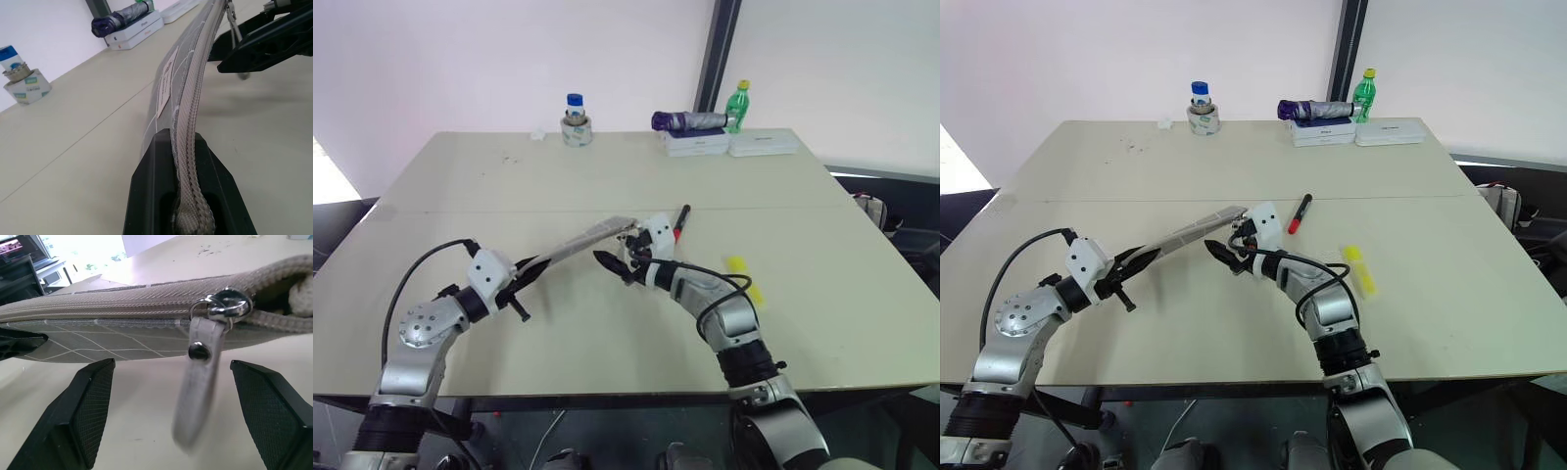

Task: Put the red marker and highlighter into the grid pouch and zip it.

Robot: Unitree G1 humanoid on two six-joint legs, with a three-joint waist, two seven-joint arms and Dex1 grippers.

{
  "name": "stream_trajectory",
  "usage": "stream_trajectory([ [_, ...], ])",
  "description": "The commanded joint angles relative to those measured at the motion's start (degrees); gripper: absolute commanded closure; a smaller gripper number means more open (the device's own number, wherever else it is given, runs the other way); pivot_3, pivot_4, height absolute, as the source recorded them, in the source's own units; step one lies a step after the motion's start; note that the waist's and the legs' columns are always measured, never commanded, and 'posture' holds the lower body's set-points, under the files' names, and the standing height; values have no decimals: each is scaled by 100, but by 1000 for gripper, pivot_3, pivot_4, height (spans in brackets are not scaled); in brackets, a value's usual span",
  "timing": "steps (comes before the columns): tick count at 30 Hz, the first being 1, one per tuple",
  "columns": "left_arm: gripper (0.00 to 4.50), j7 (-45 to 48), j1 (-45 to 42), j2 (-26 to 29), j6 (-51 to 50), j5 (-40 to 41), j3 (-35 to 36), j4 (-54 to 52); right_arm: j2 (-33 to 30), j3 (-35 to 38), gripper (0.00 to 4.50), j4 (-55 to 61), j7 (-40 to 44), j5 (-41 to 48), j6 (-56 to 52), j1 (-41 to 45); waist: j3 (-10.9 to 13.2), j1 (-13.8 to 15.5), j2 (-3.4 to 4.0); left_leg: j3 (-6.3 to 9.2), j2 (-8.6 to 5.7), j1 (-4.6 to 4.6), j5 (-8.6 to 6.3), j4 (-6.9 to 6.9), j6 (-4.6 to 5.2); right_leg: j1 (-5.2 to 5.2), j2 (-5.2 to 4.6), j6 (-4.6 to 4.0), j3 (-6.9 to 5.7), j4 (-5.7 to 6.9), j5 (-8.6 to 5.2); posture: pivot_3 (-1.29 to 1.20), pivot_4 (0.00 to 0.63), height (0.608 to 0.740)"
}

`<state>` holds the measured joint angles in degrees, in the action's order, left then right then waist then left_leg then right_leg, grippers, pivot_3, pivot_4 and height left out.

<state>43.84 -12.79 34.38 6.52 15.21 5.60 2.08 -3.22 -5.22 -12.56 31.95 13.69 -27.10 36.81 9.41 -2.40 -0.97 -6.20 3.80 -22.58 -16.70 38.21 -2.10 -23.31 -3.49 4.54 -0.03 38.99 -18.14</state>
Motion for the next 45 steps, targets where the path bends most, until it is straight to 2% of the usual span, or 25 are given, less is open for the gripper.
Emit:
stream_trajectory([
  [1, 4500, -7, -82, 17, 103, -30, 76, -152, -86, 3, 1340, 104, 28, -12, 117, 32, 0, -9, 0, 0, 0, 0, 0, 0, 0, -1, 1, 0, 0, 0, 0, 0, 150, 740],
  [7, 4500, -53, -84, -8, 152, -108, 87, -89, -212, -27, 4457, 266, 29, -7, 71, -124, 0, -17, 0, 1, 1, 0, 0, -1, 0, -2, 4, 0, 0, 0, 0, 0, 150, 740],
  [12, 4500, -167, -118, 55, 346, -459, 23, 58, -369, -166, 4489, 443, 72, -141, 73, -171, 0, -13, 0, 1, 1, 0, -1, -2, 2, -2, 4, 0, 0, 0, 0, 0, 150, 740],
  [17, 4500, -470, -221, 222, 1029, -1452, -288, 429, -944, -998, 4489, 737, 277, -968, 346, -140, 0, -11, 0, 0, -1, 0, -17, -2, 29, -3, 3, 0, 0, -1, 0, 0, 150, 740],
  [22, 4500, -705, -185, 59, 1296, -2052, -752, 429, -1189, -1575, 4489, 669, 410, -1571, 711, -79, 0, -9, 0, -2, -1, -1, -17, -1, 30, -4, 4, 0, 0, -1, 0, 0, 150, 740],
  [26, 4500, -824, -67, -104, 1197, -2185, -936, 307, -1447, -2082, 4489, 636, 567, -2173, 1287, -101, 0, -7, 0, -4, -1, -1, -17, -1, 30, -5, 5, 0, 0, -1, 0, 0, 150, 740],
  [35, 4500, -1038, -110, -482, 778, -2319, -1135, 137, -1879, -2472, 4489, 986, 1277, -2635, 2329, -81, 0, 11, 0, -3, -2, 0, -18, 1, 31, -3, 4, 0, -1, -1, 0, 0, 150, 740],
  [45, 4500, -1130, -303, -762, 571, -2444, -1329, 184, -1703, -2709, 4489, 993, 1466, -2984, 2920, -106, 1, 10, -1, -3, -4, 1, -17, 3, 29, -1, 8, 0, -1, 0, 0, 0, 150, 740],
])
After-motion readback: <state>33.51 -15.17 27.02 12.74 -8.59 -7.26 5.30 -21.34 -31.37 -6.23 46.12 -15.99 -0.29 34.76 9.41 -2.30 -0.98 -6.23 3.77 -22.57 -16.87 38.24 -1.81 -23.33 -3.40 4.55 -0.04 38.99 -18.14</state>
